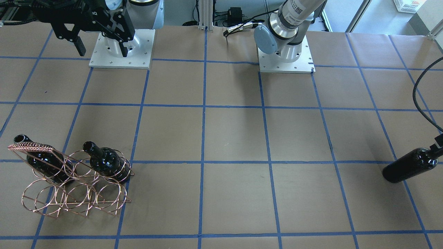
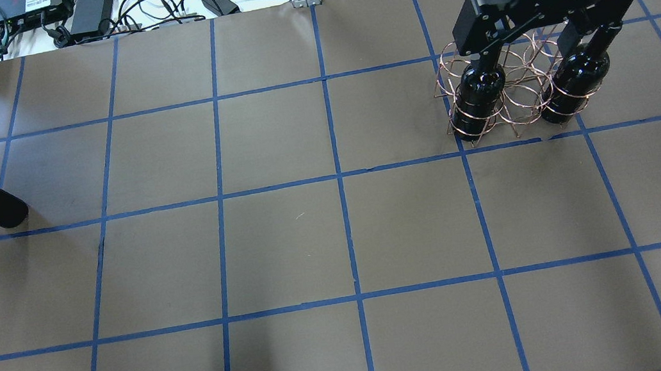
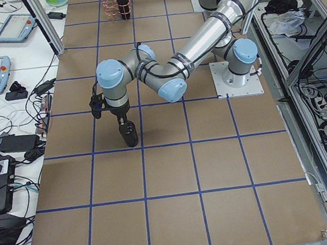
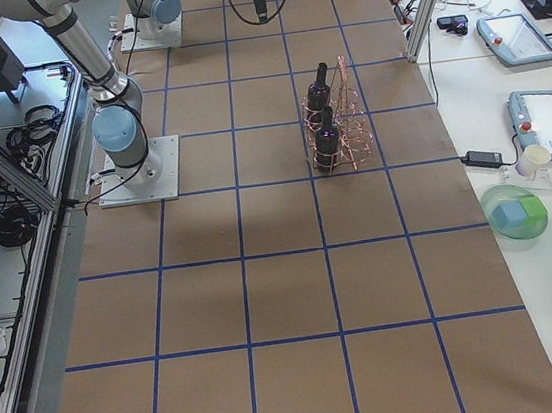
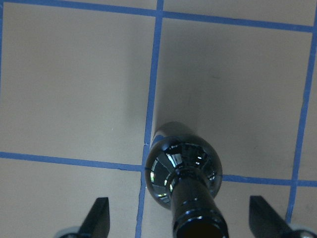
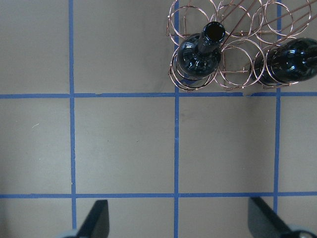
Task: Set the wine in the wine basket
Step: 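Close the left gripper on the dark bottle's neck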
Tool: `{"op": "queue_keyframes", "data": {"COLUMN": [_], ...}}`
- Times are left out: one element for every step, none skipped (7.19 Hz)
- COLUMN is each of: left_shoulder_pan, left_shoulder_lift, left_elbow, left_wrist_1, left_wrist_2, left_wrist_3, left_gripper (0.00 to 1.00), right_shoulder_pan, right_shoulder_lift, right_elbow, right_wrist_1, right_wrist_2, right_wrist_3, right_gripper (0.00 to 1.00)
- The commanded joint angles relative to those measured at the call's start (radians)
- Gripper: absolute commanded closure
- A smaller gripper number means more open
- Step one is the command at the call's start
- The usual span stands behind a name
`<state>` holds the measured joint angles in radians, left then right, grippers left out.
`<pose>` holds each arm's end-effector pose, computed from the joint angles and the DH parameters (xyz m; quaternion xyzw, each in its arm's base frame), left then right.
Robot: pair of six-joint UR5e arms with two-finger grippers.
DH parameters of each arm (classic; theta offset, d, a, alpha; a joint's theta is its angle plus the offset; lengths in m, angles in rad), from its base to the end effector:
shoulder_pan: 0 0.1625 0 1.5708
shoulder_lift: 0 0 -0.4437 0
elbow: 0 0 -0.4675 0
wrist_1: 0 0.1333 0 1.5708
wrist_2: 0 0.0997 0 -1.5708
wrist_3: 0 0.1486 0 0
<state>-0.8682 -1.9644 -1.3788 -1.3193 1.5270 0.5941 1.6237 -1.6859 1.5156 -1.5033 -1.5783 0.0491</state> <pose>0.3684 -0.6514 0.3354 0.0536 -0.9980 0.0331 0.0024 0.1597 -0.5165 0.5449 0.0017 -0.9987 0.0515 0.0011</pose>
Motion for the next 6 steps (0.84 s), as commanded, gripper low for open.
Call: {"op": "queue_keyframes", "data": {"left_shoulder_pan": [0.000, 0.000, 0.000, 0.000, 0.000, 0.000], "left_shoulder_lift": [-0.007, -0.007, -0.007, -0.008, -0.008, -0.007], "left_elbow": [0.000, 0.000, 0.000, 0.000, 0.000, 0.000], "left_wrist_1": [0.002, 0.002, 0.000, 0.000, 0.000, 0.000], "left_wrist_2": [-0.001, -0.001, 0.001, 0.002, 0.001, 0.001], "left_wrist_3": [0.001, 0.001, 0.001, 0.001, 0.001, 0.003], "left_gripper": [0.06, 0.26, 0.42, 0.42, 0.43, 0.61], "right_shoulder_pan": [-0.001, -0.001, 0.001, 0.001, -0.001, -0.001], "right_shoulder_lift": [0.000, 0.000, 0.000, 0.000, 0.000, 0.000], "right_elbow": [0.000, 0.000, 0.000, 0.000, 0.000, 0.000], "right_wrist_1": [0.000, 0.000, 0.000, 0.000, 0.000, 0.000], "right_wrist_2": [0.000, 0.000, 0.000, 0.000, 0.000, 0.000], "right_wrist_3": [0.000, 0.000, 0.000, 0.000, 0.000, 0.000], "right_gripper": [0.00, 0.00, 0.00, 0.00, 0.00, 0.00]}}
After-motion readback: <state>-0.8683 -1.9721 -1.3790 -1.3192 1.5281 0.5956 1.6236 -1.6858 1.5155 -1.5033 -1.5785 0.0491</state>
